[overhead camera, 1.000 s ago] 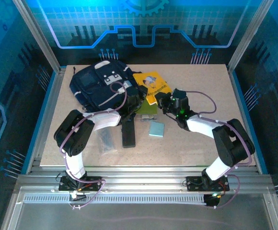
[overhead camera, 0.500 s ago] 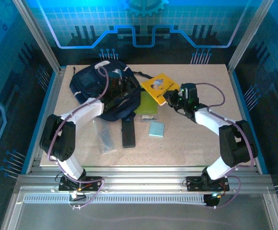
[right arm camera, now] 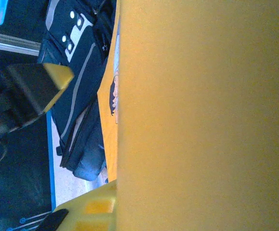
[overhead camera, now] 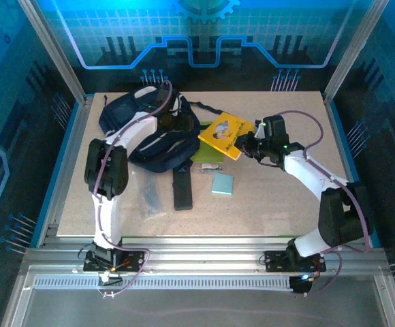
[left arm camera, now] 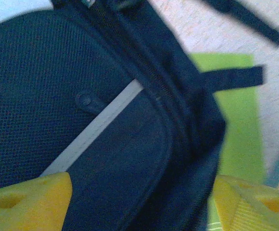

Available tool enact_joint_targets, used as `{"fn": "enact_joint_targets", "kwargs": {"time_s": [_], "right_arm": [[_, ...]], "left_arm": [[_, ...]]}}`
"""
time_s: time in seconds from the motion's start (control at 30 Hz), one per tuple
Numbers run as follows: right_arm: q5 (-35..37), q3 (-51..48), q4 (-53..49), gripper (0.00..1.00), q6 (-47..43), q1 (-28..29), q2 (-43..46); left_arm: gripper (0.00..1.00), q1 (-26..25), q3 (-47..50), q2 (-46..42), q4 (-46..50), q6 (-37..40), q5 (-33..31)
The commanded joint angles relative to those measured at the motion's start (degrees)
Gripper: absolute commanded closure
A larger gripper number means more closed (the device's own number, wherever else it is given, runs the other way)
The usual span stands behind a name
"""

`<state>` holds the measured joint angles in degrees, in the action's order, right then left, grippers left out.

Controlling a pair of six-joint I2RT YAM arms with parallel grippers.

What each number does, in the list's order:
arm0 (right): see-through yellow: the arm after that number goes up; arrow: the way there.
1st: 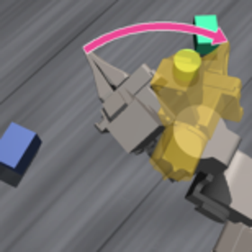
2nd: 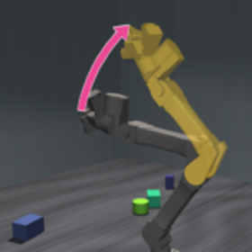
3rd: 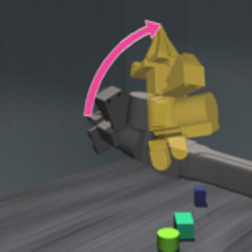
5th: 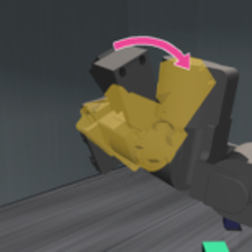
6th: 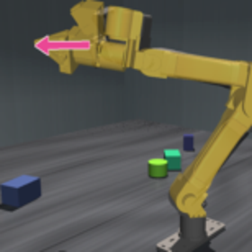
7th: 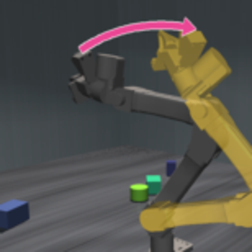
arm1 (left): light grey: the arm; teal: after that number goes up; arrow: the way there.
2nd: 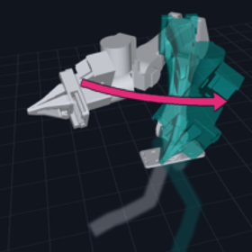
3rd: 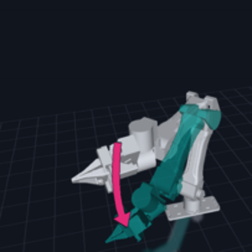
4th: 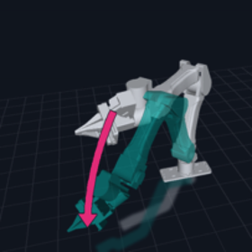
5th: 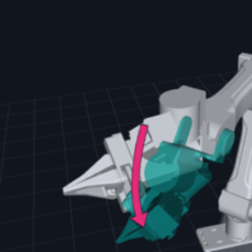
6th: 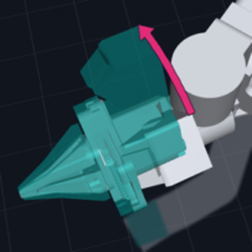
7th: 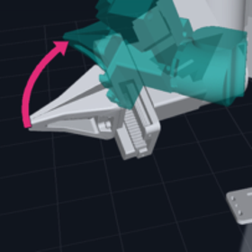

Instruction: Pack books, pencil case, and school supplies into a backpack

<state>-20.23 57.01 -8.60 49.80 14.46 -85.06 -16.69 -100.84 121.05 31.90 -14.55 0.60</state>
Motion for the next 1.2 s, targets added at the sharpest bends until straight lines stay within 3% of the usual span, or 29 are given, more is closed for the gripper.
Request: {"fn": "enact_joint_targets", "kwargs": {"time_s": [0.0,0.17,0.43,0.53,0.6,0.67,0.7,0.97,1.17], "right_arm": [[-1.7,1.8,-1.3,1.0,-3.7,-1.1,2.2],[-2.3,0.8,-0.1,1.0,-3.0,-1.0,1.9],[-1.9,0.4,0.0,1.0,-3.0,-1.2,2.0],[-1.9,0.5,0.2,1.0,-2.8,-1.2,2.1],[-2.1,0.5,0.5,1.0,-2.6,-1.2,2.2],[-2.1,0.6,0.5,1.0,-2.6,-1.2,2.4],[-2.1,0.7,0.4,1.0,-2.8,-1.1,2.6],[-3.0,1.2,0.5,1.0,-3.3,-0.4,2.1],[-3.8,2.3,1.0,1.0,-3.1,0.7,0.4]], "left_arm": [[0.19,0.3,-4.3,3.3,7.6,5.5,-3.0],[0.12,0.4,-6.6,7.5,9.7,7.1,-6.7],[0.17,1.4,-7.5,14.7,16.4,6.5,-8.8],[0.34,1.6,-6.4,14.9,15.7,5.4,-6.9],[0.71,1.6,-6.7,14.7,15.5,5.3,-6.8],[0.95,1.6,-7.2,13.6,15.6,5.3,-6.0],[1.0,1.6,-7.6,12.6,15.6,5.2,-5.7],[1.0,2.5,-13.3,1.9,15.6,4.6,-3.3],[1.0,2.6,-21.9,0.4,20.9,5.8,-3.1]]}}
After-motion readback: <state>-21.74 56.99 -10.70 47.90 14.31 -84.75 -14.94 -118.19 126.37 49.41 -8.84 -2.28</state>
